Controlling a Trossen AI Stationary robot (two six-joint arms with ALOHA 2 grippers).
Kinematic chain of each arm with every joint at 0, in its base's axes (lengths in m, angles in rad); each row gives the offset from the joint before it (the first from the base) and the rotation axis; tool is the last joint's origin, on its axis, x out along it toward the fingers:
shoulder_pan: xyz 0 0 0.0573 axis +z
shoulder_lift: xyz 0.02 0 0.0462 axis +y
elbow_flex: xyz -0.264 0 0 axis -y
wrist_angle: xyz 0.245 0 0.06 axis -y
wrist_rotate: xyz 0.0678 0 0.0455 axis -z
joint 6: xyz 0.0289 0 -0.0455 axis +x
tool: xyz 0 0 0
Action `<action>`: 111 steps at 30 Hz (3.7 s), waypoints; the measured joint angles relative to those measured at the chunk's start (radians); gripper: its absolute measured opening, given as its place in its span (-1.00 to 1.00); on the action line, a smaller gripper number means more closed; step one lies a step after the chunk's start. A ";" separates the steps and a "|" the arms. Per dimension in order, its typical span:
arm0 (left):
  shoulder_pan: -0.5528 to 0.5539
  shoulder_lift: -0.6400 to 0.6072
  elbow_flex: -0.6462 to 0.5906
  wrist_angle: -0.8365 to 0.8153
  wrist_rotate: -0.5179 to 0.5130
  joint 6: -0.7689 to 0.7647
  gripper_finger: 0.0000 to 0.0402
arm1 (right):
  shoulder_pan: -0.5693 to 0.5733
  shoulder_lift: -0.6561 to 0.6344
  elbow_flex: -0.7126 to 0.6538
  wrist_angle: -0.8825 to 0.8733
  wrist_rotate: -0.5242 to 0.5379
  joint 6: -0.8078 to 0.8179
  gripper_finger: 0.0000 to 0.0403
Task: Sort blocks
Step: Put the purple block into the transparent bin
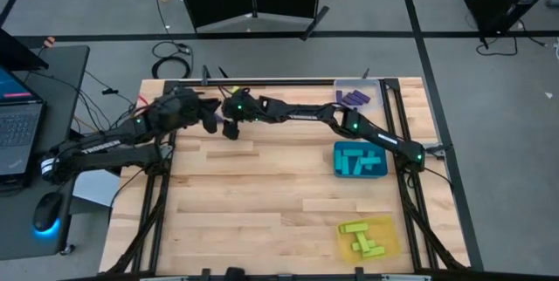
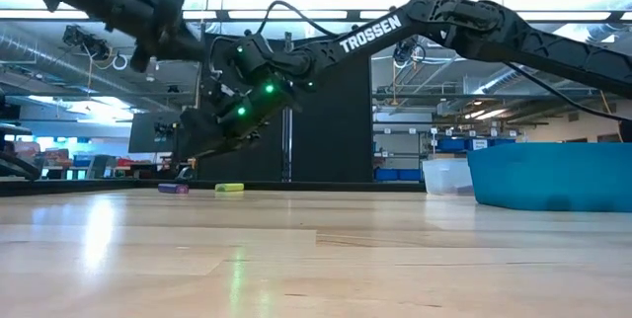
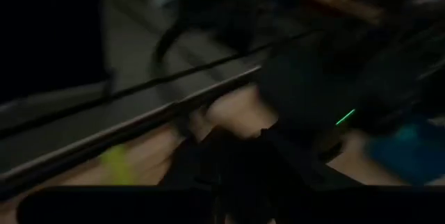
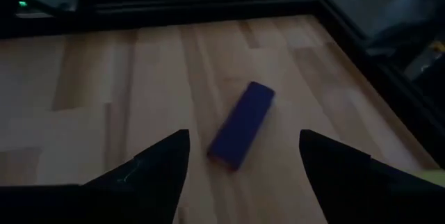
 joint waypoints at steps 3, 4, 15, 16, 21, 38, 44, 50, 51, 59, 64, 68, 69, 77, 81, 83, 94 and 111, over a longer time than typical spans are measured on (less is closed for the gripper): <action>0.000 0.000 0.026 -0.152 -0.122 -0.028 -0.56 | -0.008 -0.002 0.000 -0.020 0.000 0.001 0.40; 0.000 0.000 0.039 -0.204 -0.173 -0.044 -0.56 | -0.010 -0.002 0.000 -0.025 0.000 0.001 0.40; 0.019 0.148 0.057 -0.526 -0.355 -0.244 -0.56 | -0.015 -0.004 0.000 0.033 -0.009 0.045 0.41; 0.024 0.178 0.056 -0.524 -0.355 -0.249 -0.56 | -0.014 -0.005 0.000 0.034 -0.010 0.045 0.40; 0.068 0.286 0.052 -0.489 -0.355 -0.240 -0.59 | -0.013 -0.033 0.000 -0.011 -0.011 0.060 0.35; 0.354 0.318 -0.035 -0.279 -0.071 -0.103 -0.98 | -0.075 -0.095 -0.001 -0.172 0.042 0.137 0.33; 0.430 0.423 -0.079 -0.191 -0.038 -0.124 -0.99 | -0.077 -0.099 -0.001 -0.165 0.076 0.139 0.33; 0.425 0.575 -0.076 -0.131 -0.066 -0.150 -0.99 | -0.072 -0.135 -0.001 -0.213 0.088 0.132 0.33; 0.416 0.585 -0.076 -0.124 -0.083 -0.156 -0.99 | -0.068 -0.144 -0.001 -0.214 0.095 0.124 0.33; 0.396 0.620 -0.073 -0.095 -0.103 -0.186 -0.99 | -0.049 -0.230 -0.001 -0.229 0.108 0.082 0.33; 0.365 0.680 -0.073 -0.034 -0.063 -0.227 -0.99 | -0.036 -0.292 -0.001 -0.235 0.132 0.052 0.33; 0.345 0.721 -0.067 -0.008 -0.104 -0.246 -0.99 | -0.028 -0.335 -0.001 -0.252 0.132 0.035 0.33; 0.343 0.726 -0.064 -0.008 -0.111 -0.254 -0.99 | -0.025 -0.344 -0.001 -0.258 0.132 0.031 0.33; 0.328 0.762 -0.063 0.105 -0.048 -0.266 -0.99 | -0.003 -0.392 -0.001 -0.269 0.147 0.000 0.33; 0.312 0.783 -0.060 0.298 0.185 -0.257 -0.99 | 0.002 -0.402 0.000 -0.298 0.174 -0.013 0.33; 0.321 0.785 -0.066 0.369 0.243 -0.241 -0.99 | 0.004 -0.404 0.000 -0.322 0.182 -0.017 0.33; 0.341 0.769 -0.065 0.437 0.147 -0.243 -0.99 | 0.025 -0.405 -0.046 -0.481 0.115 -0.044 0.33; 0.413 0.755 -0.065 0.547 0.197 -0.210 -0.98 | 0.059 -0.404 -0.722 0.208 0.079 0.013 0.33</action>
